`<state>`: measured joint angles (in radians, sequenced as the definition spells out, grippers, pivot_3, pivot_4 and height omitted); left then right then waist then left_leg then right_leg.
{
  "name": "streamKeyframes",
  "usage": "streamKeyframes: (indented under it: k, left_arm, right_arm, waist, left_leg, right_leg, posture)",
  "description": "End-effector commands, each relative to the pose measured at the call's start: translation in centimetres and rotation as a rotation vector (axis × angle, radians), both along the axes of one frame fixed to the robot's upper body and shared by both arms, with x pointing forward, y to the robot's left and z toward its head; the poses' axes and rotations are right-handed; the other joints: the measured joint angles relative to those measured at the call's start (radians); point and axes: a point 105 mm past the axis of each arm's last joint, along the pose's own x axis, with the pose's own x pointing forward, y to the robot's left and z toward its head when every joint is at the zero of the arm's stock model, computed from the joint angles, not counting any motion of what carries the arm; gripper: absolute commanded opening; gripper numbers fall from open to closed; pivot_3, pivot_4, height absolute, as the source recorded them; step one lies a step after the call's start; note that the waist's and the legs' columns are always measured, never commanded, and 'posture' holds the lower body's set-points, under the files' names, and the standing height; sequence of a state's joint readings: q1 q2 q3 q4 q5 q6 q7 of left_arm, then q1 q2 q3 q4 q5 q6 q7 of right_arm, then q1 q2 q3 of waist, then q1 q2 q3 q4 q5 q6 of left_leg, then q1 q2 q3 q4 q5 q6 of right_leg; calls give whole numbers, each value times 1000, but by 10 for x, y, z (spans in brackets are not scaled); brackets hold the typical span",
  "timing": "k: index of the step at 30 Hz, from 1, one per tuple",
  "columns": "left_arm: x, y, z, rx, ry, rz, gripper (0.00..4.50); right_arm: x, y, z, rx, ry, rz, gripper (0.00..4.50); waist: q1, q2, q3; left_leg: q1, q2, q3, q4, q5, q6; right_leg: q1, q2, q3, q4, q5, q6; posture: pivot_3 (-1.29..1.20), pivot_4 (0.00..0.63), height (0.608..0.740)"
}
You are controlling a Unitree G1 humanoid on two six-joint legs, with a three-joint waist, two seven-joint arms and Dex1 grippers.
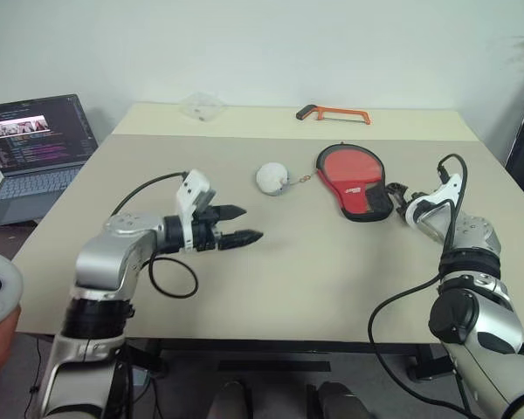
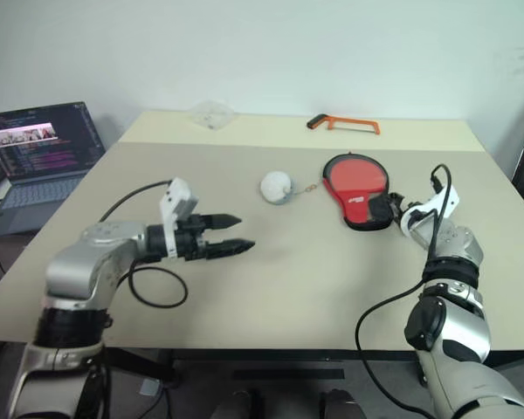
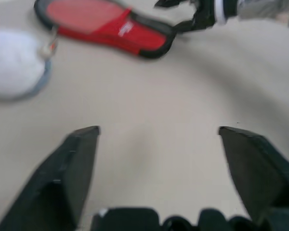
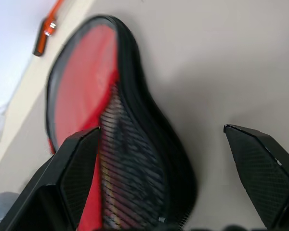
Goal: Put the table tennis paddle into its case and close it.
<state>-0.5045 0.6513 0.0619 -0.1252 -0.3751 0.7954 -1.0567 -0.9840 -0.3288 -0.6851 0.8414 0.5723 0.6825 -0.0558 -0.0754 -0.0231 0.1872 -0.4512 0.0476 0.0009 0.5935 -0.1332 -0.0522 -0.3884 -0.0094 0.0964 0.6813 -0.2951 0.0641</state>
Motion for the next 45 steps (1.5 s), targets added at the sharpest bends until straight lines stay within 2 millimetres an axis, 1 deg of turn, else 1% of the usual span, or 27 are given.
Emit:
streamKeyframes:
  k: [1,3,6,9,12,14,20,25,28,32,33,39,42,45]
  left_arm:
    - [-12,3,14,36,-95,-20,4462]
    - [-17,3,13,36,-91,-26,4462]
    - [-17,3,11,36,-92,-12,4462]
    - [-15,2,9,39,-89,0,4462]
    - [-15,1,8,41,-86,1,4462]
    - [-15,0,7,44,-85,0,4462]
    - [-13,0,7,49,-86,-1,4462]
    - [-12,-1,8,57,-94,-3,4462]
    - [-11,-2,8,59,-98,-6,4500]
    - [-11,-4,8,62,-103,-11,4500]
    - [-11,-4,8,62,-104,-12,4500]
    - [-9,-5,8,62,-108,-12,4500]
    - [-9,-6,7,62,-107,-11,4500]
    - [-9,-5,6,64,-103,-13,4500]
  right_arm:
    - [4,3,8,10,-33,10,4500]
    - [3,10,0,35,-13,38,4500]
    - [2,24,-6,70,-10,94,4500]
    - [2,48,-4,102,-37,193,4500]
    - [1,61,2,120,-68,250,4500]
    - [1,64,4,125,-79,261,4500]
    - [0,68,3,136,-77,270,4500]
    - [2,81,4,167,-95,292,4500]
    - [4,88,0,164,-88,294,3906]
    - [7,94,-2,169,-87,289,2504]
    - [8,94,-3,169,-86,288,2072]
    - [7,95,-8,145,-60,292,19]
    - [3,101,-10,136,-48,337,19]
    - [-10,118,-14,97,-19,455,19]
  waist:
    - [-1,0,0]
    - [-3,0,0]
    - [-6,0,0]
    - [-13,0,0]
    - [-25,0,0]
    - [-25,0,0]
    - [-25,0,0]
    - [-28,0,0]
    - [-30,0,0]
    - [-31,0,0]
    - [-31,0,0]
    - [-31,-1,0]
    - [-31,-1,0]
    - [-31,-1,0]
  left_leg:
    - [0,0,0,0,0,0]
    - [0,0,0,0,0,0]
    - [0,0,0,0,0,0]
    - [1,1,0,0,1,1]
    - [1,2,0,0,1,1]
    - [1,2,0,0,1,1]
    - [1,2,0,0,1,1]
    - [1,2,0,0,1,1]
    - [1,2,0,0,1,1]
    - [1,2,0,0,1,1]
    - [1,2,0,0,1,1]
    - [1,2,0,0,1,1]
    - [1,2,0,0,1,1]
    - [1,2,0,0,1,1]
  right_leg:
    - [0,0,0,0,0,0]
    - [0,0,0,0,0,0]
    - [0,0,0,0,0,0]
    - [0,1,0,0,0,0]
    - [0,2,2,0,0,-1]
    - [0,3,1,0,1,-1]
    - [0,3,2,0,1,-1]
    - [0,3,2,0,1,-1]
    - [0,3,2,0,1,-1]
    - [0,3,2,0,1,-1]
    - [0,3,2,0,1,-1]
    - [0,3,2,0,1,-1]
    - [0,3,2,0,1,-1]
    - [0,3,2,0,1,-1]
  posture:
    - [0,150,740]
    - [0,150,740]
    - [0,150,740]
    - [0,150,740]
    - [0,150,740]
    - [0,150,740]
    - [0,150,740]
    - [0,150,740]
    - [0,150,740]
    - [0,150,740]
    - [0,150,740]
    - [0,150,740]
    - [0,150,740]
    - [0,150,740]
